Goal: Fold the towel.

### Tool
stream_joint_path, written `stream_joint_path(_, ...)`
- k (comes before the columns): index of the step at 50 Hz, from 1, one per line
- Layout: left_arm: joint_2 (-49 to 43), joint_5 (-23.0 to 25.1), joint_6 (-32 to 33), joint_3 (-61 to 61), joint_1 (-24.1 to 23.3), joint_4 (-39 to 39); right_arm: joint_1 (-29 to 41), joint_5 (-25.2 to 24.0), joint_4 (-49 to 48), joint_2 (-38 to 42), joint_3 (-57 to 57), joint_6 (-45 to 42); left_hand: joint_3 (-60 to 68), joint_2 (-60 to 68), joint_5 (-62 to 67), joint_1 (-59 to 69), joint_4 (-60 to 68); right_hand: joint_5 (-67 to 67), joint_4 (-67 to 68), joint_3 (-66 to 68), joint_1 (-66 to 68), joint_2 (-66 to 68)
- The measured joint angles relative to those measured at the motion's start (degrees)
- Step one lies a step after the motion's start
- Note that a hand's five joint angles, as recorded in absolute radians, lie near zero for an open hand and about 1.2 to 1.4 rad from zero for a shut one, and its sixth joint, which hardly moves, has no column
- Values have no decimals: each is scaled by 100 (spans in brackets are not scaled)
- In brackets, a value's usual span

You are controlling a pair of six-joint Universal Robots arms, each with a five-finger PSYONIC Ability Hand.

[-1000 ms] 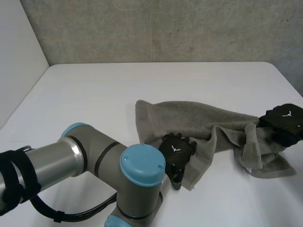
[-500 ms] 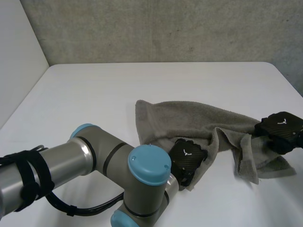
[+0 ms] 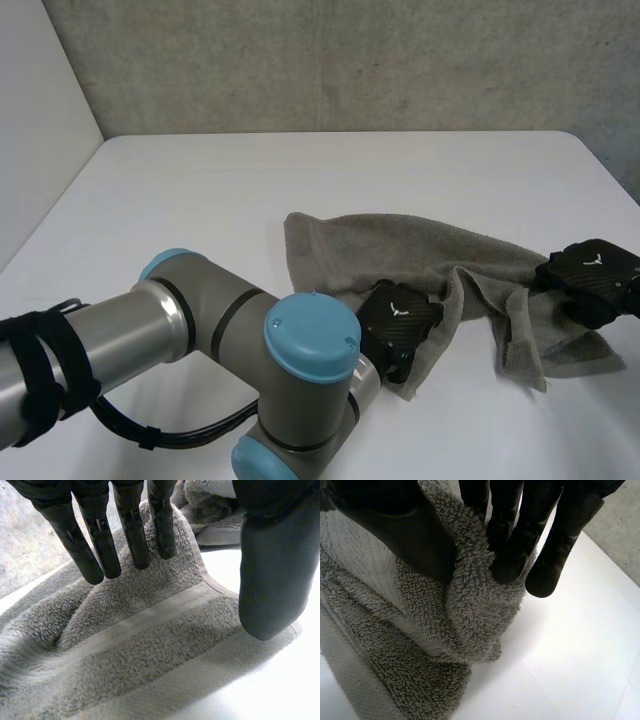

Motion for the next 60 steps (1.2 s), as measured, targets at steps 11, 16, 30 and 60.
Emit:
stream_joint_path(11, -142, 78, 22, -16, -3, -126, 18, 0, 4, 123, 4, -39, 9, 10, -3, 5, 9, 0, 0, 23, 0, 27)
stream_joint_path(16, -284, 141, 44, 112, -2, -109, 26, 0, 12, 130, 14, -40, 218, 222, 145, 214, 228, 0, 0, 23, 5, 27)
stream_joint_path(30, -478, 188, 45, 450, 4, -98, 1, 0, 19, 159, 39, -55, 677, 704, 248, 703, 724, 0, 0, 23, 5, 27)
stream_joint_path(60, -586, 264, 40, 764, 13, -96, 34, 0, 27, 335, 71, -83, 2239, 2245, 2193, 2261, 2266, 0, 0, 48, 9, 54)
